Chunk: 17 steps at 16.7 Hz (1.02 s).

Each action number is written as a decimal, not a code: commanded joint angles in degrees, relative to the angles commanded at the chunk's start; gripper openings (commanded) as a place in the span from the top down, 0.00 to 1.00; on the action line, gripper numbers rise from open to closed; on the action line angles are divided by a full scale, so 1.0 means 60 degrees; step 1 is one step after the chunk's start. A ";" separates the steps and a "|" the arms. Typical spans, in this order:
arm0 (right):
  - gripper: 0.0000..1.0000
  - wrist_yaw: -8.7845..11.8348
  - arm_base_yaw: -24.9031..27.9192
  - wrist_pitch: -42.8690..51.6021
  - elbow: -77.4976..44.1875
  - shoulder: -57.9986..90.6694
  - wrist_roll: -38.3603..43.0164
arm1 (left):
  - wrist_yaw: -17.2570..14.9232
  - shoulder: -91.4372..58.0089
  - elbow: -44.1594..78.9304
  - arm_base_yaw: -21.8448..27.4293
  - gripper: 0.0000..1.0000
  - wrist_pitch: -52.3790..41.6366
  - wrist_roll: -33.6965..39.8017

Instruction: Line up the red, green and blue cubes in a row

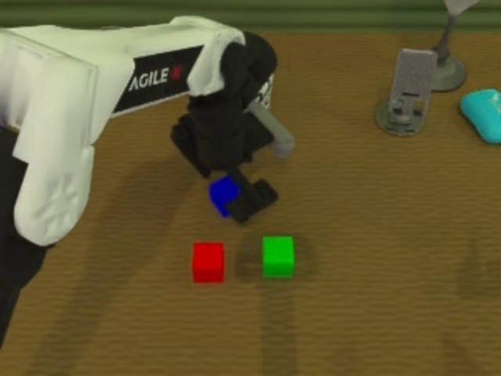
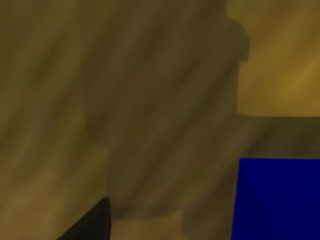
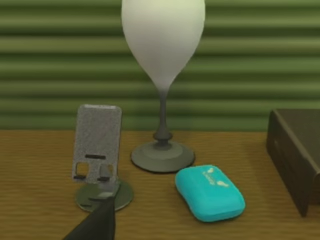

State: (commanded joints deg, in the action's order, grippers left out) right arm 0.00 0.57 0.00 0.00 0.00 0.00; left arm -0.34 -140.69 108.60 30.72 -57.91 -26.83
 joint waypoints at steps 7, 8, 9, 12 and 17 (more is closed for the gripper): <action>0.00 0.0000 0.0000 0.0000 0.0000 0.0000 0.0000 | 0.0000 0.0000 0.0000 0.0000 0.30 0.0000 0.0000; 0.00 0.0000 0.0000 0.0000 0.0000 0.0000 0.0000 | 0.0000 0.0000 0.0000 0.0000 0.38 0.0000 0.0000; 0.00 0.0000 0.0000 0.0000 0.0000 0.0000 0.0000 | 0.0000 0.0000 0.0000 0.0000 0.45 0.0000 0.0000; 0.00 0.0000 0.0000 0.0000 0.0000 0.0000 0.0000 | 0.0000 0.0000 0.0000 0.0000 0.68 0.0000 0.0000; 0.00 0.0000 0.0000 0.0000 0.0000 0.0000 0.0000 | 0.0000 0.0000 0.0000 0.0000 1.00 0.0000 0.0000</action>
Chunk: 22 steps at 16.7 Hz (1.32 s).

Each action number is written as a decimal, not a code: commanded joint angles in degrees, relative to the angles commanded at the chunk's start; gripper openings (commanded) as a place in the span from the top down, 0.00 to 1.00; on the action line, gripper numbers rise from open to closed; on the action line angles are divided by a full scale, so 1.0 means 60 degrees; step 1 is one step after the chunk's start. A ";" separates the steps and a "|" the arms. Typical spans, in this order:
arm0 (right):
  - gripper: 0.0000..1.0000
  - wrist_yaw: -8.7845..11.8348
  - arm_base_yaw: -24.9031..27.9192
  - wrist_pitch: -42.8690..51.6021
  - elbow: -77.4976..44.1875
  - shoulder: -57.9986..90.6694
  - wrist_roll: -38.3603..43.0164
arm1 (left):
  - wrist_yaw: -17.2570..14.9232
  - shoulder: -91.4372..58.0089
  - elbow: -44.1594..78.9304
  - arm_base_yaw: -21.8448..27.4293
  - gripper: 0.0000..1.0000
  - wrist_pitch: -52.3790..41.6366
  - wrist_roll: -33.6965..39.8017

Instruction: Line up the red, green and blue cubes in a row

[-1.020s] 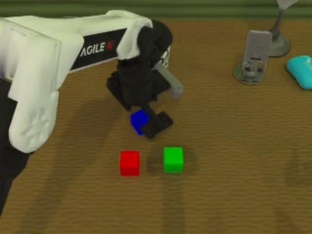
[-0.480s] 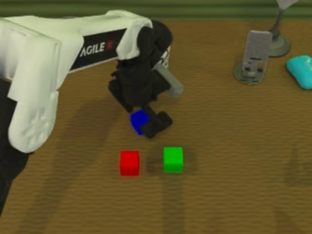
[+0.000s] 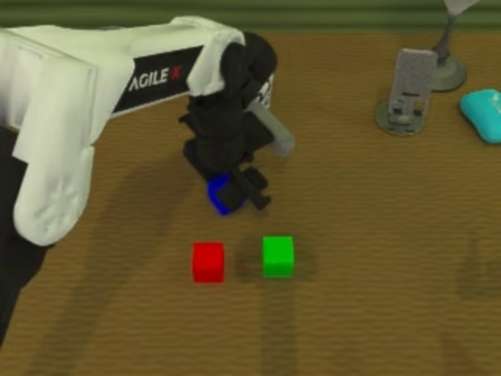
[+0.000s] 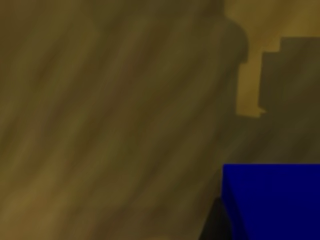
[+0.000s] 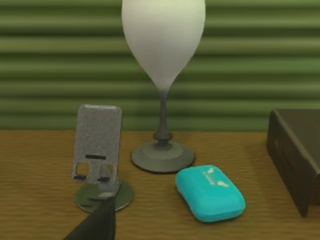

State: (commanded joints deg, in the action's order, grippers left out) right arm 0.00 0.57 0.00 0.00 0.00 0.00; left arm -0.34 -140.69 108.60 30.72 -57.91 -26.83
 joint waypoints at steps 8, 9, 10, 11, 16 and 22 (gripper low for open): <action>0.00 0.0000 0.0000 0.0000 0.0000 0.0000 0.0000 | -0.0139 0.0350 0.0064 0.0031 1.00 -0.0125 0.0080; 0.00 0.0000 0.0000 0.0000 0.0000 0.0000 0.0000 | -0.0138 0.0352 0.0093 0.0025 1.00 -0.0157 0.0084; 0.00 0.0000 0.0000 0.0000 0.0000 0.0000 0.0000 | -0.0137 0.0370 0.0202 0.0007 1.00 -0.0287 0.0092; 0.00 0.0000 0.0000 0.0000 0.0000 0.0000 0.0000 | -0.0137 0.0405 0.0375 -0.0010 1.00 -0.0506 0.0094; 0.00 0.0000 0.0000 0.0000 0.0000 0.0000 0.0000 | -0.0134 0.0729 0.1539 -0.0101 1.00 -0.2053 0.0078; 0.00 0.0000 0.0000 0.0000 0.0000 0.0000 0.0000 | -0.0127 0.0821 0.1830 -0.0091 1.00 -0.2388 0.0081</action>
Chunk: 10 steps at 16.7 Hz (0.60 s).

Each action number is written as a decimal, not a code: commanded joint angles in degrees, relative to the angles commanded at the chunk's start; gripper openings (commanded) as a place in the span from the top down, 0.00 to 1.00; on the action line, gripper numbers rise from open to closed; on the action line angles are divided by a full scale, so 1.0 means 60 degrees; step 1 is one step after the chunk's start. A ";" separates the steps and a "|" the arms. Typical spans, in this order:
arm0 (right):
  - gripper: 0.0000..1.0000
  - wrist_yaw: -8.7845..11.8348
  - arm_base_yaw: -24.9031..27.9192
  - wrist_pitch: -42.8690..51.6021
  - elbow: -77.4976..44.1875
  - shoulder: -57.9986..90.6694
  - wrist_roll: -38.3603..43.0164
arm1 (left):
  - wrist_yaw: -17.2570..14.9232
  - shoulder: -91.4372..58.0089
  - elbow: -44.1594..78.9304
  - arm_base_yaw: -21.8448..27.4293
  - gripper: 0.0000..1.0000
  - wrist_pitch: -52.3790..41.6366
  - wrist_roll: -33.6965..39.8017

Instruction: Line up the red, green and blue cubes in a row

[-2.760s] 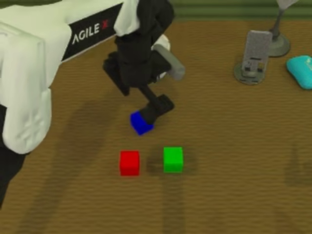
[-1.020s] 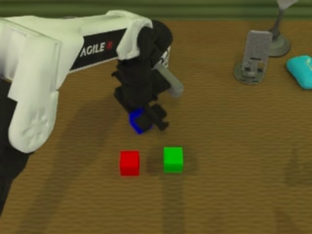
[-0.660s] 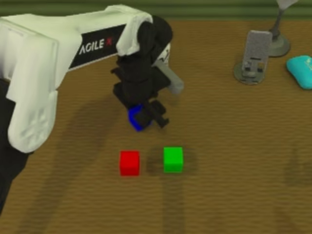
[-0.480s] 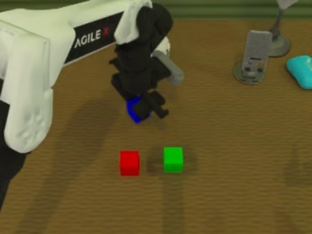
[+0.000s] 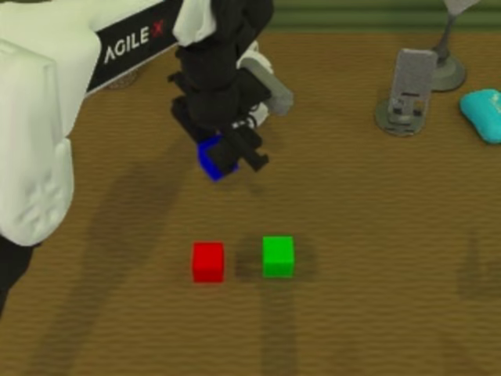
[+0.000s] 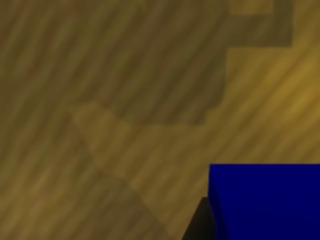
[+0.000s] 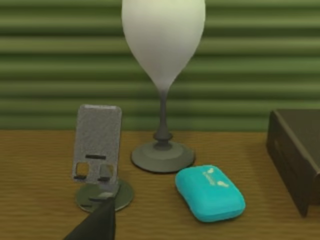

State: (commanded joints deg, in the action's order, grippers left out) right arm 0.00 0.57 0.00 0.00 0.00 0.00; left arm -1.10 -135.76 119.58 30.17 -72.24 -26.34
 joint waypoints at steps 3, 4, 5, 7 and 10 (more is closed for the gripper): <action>0.00 0.0000 0.0000 0.0000 0.0000 0.0000 0.0000 | -0.0010 -0.0190 0.0386 0.0381 1.00 -0.0245 -0.0249; 0.00 0.0000 0.0000 0.0000 0.0000 0.0000 0.0000 | -0.0020 -0.0323 0.0685 0.0711 1.00 -0.0423 -0.0448; 0.00 0.0000 0.0000 0.0000 0.0000 0.0000 0.0000 | -0.0032 -0.0469 0.1023 0.1136 1.00 -0.0631 -0.0684; 0.00 0.0000 0.0000 0.0000 0.0000 0.0000 0.0000 | -0.0060 -0.0781 0.1755 0.2156 1.00 -0.1088 -0.1210; 0.00 0.0000 0.0000 0.0000 0.0000 0.0000 0.0000 | -0.0090 -0.1118 0.2698 0.3328 1.00 -0.1653 -0.1881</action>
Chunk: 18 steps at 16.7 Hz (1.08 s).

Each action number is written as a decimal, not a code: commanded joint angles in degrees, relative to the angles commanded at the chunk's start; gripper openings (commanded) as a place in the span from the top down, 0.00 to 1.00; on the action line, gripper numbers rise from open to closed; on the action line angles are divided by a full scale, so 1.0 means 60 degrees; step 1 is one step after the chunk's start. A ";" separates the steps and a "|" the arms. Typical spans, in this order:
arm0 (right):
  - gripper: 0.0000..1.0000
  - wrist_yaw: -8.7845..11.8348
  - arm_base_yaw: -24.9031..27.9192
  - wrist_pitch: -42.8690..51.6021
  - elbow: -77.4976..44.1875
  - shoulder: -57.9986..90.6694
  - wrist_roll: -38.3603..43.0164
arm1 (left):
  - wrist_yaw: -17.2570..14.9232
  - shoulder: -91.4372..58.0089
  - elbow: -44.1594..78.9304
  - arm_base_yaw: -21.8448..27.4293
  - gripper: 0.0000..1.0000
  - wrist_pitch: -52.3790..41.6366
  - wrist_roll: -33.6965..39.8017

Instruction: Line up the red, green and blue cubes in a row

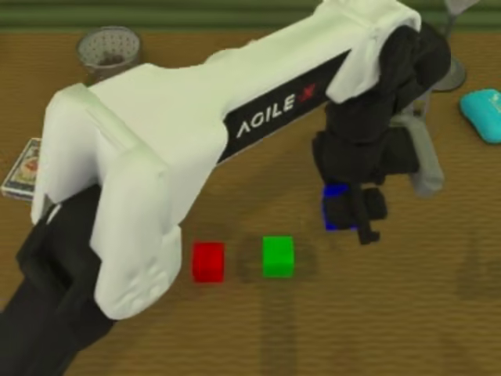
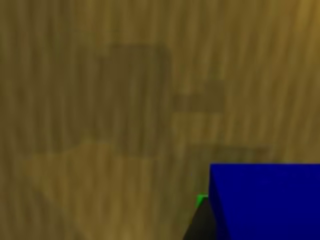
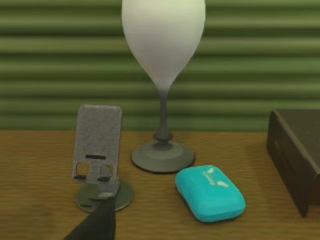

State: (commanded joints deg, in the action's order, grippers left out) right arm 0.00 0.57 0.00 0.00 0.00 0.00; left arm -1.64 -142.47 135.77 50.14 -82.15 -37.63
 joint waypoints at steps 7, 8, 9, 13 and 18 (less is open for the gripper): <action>0.00 0.0000 0.0000 0.0000 0.0000 0.0000 0.0000 | -0.0002 -0.0034 0.0085 0.0237 1.00 0.0041 -0.0170; 0.00 0.0000 0.0000 0.0000 0.0000 0.0000 0.0000 | -0.0002 -0.0034 -0.0145 0.0235 1.00 0.0272 -0.0166; 0.00 0.0000 0.0000 0.0000 0.0000 0.0000 0.0000 | -0.0004 -0.0040 -0.0454 0.0245 1.00 0.0573 -0.0174; 0.00 0.0000 0.0000 0.0000 0.0000 0.0000 0.0000 | -0.0010 -0.0102 -0.1881 0.0284 1.00 0.2049 -0.0198; 0.00 0.0000 0.0000 0.0000 0.0000 0.0000 0.0000 | -0.0006 -0.0124 -0.2285 0.0284 1.00 0.2456 -0.0192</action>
State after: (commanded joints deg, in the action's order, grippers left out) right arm 0.00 0.57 0.00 0.00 0.00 0.00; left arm -1.67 -143.21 122.06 51.84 -67.42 -38.78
